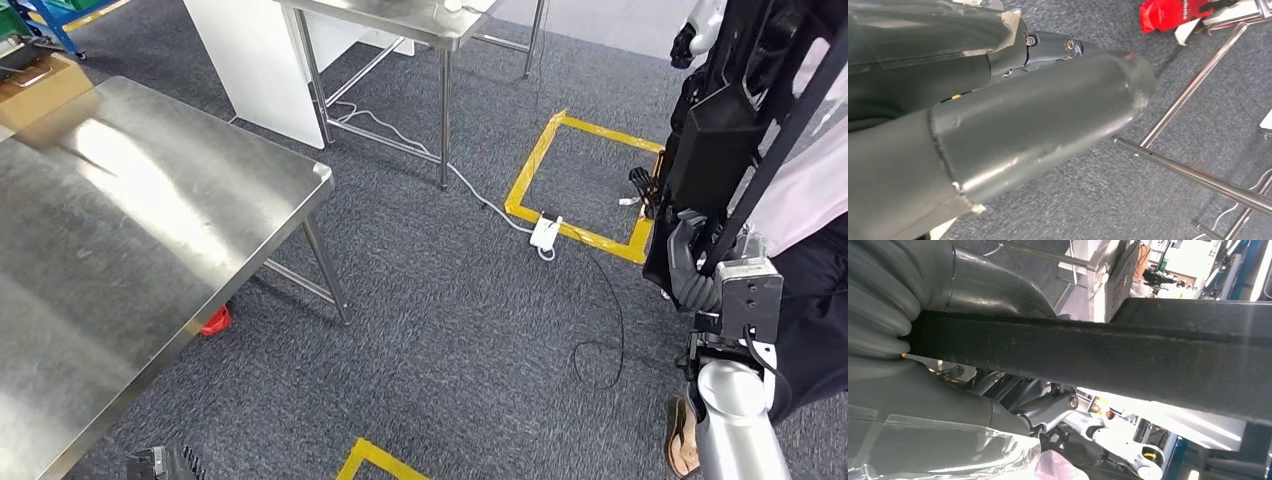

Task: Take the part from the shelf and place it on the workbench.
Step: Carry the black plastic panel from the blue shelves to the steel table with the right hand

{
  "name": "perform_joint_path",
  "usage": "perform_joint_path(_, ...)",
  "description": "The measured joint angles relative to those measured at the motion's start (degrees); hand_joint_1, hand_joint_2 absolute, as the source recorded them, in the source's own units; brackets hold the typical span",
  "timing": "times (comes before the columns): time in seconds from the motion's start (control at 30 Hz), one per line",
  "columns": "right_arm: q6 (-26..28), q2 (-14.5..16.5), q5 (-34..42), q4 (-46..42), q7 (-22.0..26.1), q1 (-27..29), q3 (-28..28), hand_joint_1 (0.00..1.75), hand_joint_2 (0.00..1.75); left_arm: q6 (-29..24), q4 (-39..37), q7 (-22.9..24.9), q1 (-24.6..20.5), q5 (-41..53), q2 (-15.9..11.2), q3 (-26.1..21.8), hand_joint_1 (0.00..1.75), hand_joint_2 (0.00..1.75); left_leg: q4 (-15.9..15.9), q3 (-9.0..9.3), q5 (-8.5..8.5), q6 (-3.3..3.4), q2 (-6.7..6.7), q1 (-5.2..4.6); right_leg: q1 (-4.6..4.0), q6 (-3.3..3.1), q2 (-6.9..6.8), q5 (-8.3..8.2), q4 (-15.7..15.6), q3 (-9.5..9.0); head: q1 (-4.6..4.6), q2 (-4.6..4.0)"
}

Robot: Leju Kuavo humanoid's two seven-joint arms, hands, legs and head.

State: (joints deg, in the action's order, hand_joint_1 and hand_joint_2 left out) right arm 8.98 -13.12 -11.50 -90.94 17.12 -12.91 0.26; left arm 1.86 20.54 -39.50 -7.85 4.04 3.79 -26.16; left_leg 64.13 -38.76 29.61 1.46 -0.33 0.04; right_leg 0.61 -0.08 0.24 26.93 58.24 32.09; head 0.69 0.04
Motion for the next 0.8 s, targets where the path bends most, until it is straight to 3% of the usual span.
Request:
perform_joint_path(0.07,0.1,-0.1,0.0,-0.3,0.1,0.5,-0.1,1.57,1.75,0.0,-0.1,0.0,-0.1,0.0,0.0,0.0,0.00,0.00,-4.2,1.24,-5.21,0.69,-0.12,-0.44,0.09,0.28,0.14,0.95,-0.3,-1.51,-0.12,0.00)
perform_joint_path(0.1,0.2,-0.2,-0.1,-0.6,0.1,0.7,-0.3,1.57,1.75,0.0,-0.1,0.0,-0.2,0.0,0.0,0.0,0.00,0.00,-5.0,1.69,-6.57,1.02,-0.18,-0.73,0.12,0.55,0.19,1.26,-0.4,-1.86,-0.05,0.00)
perform_joint_path(0.23,0.3,-0.9,-1.3,-1.9,-0.1,1.9,-0.9,1.57,1.75,-0.2,-0.1,0.0,-1.2,0.0,0.1,0.0,0.00,0.00,-7.0,3.11,-6.54,2.25,-0.19,-1.14,0.01,1.49,0.15,2.31,-0.1,-1.65,0.20,0.00)
perform_joint_path(0.3,0.3,-1.3,-2.1,-2.3,-0.3,1.9,-1.1,1.57,1.75,-0.3,-0.2,0.0,-1.6,0.0,0.3,0.0,0.00,0.00,-7.9,4.08,-6.45,2.88,-0.16,-0.94,-0.03,1.27,0.02,4.25,5.0,1.14,0.15,0.00)
perform_joint_path(0.37,0.3,-1.4,-2.7,-2.4,-0.5,1.8,-1.1,1.57,1.75,-0.4,-0.2,0.0,-1.8,0.0,0.3,0.0,0.00,0.00,-7.9,4.54,-6.04,3.26,-0.22,-0.96,-0.02,1.15,0.03,6.39,12.8,5.93,0.10,0.00)
perform_joint_path(0.4,0.3,-1.5,-2.9,-2.3,-0.7,1.8,-1.1,1.57,1.75,-0.4,-0.2,0.0,-1.9,0.0,0.4,0.0,0.00,0.00,-7.9,4.72,-5.82,3.30,-0.33,-0.97,0.01,1.37,0.03,6.66,15.3,7.89,0.10,0.00)
perform_joint_path(0.43,0.3,-1.5,-3.1,-2.3,-0.9,1.7,-1.1,1.57,1.75,-0.4,-0.3,0.0,-1.9,0.0,0.5,0.0,0.00,0.00,-7.9,4.93,-5.61,3.24,-0.51,-0.98,0.05,1.79,0.02,5.93,15.7,8.76,0.09,0.00)
perform_joint_path(0.47,0.3,-1.6,-3.2,-2.3,-1.0,1.7,-1.1,1.57,1.75,-0.4,-0.3,0.0,-1.9,0.0,0.6,0.0,0.00,0.00,-7.8,5.20,-5.38,3.13,-0.69,-0.98,0.15,2.32,0.02,4.32,13.7,8.46,0.09,0.00)
perform_joint_path(0.53,0.3,-1.7,-3.2,-2.2,-1.0,1.4,-1.2,1.57,1.75,-0.4,-0.3,0.0,-1.9,-0.1,0.7,0.0,0.00,0.00,-7.6,5.72,-4.78,2.73,-1.10,-1.07,0.38,3.19,0.00,0.00,5.5,5.48,0.04,0.00)
perform_joint_path(0.57,0.3,-1.8,-3.3,-2.2,-1.0,1.3,-1.2,1.57,1.75,-0.4,-0.3,0.0,-1.9,-0.1,0.8,0.0,0.00,0.00,-7.3,5.84,-4.39,2.47,-1.27,-1.20,0.44,3.18,0.02,-1.56,2.1,4.08,0.06,0.00)
perform_joint_path(0.63,0.3,-2.0,-3.3,-2.2,-1.0,1.3,-1.3,1.57,1.75,-0.4,-0.4,0.0,-1.9,-0.1,0.9,0.0,0.00,0.00,-6.8,5.79,-3.82,1.94,-1.53,-1.37,0.28,2.54,0.03,-2.65,-0.6,2.86,0.08,0.00)
perform_joint_path(0.73,0.3,-2.1,-3.5,-2.3,-1.0,1.5,-1.3,1.57,1.75,-0.5,-0.4,0.0,-1.9,-0.1,1.0,0.0,0.00,0.00,-6.0,5.48,-2.97,1.09,-1.30,-1.13,0.61,1.46,-0.01,-2.68,-0.7,2.56,0.14,0.00)
perform_joint_path(0.8,0.3,-2.1,-3.6,-2.4,-1.0,1.6,-1.3,1.57,1.75,-0.6,-0.4,0.0,-2.0,-0.2,1.0,0.0,0.00,0.00,-2.0,3.63,-0.52,0.28,-0.77,-0.77,0.95,0.79,-0.07,-2.65,-0.9,2.33,0.36,0.00)
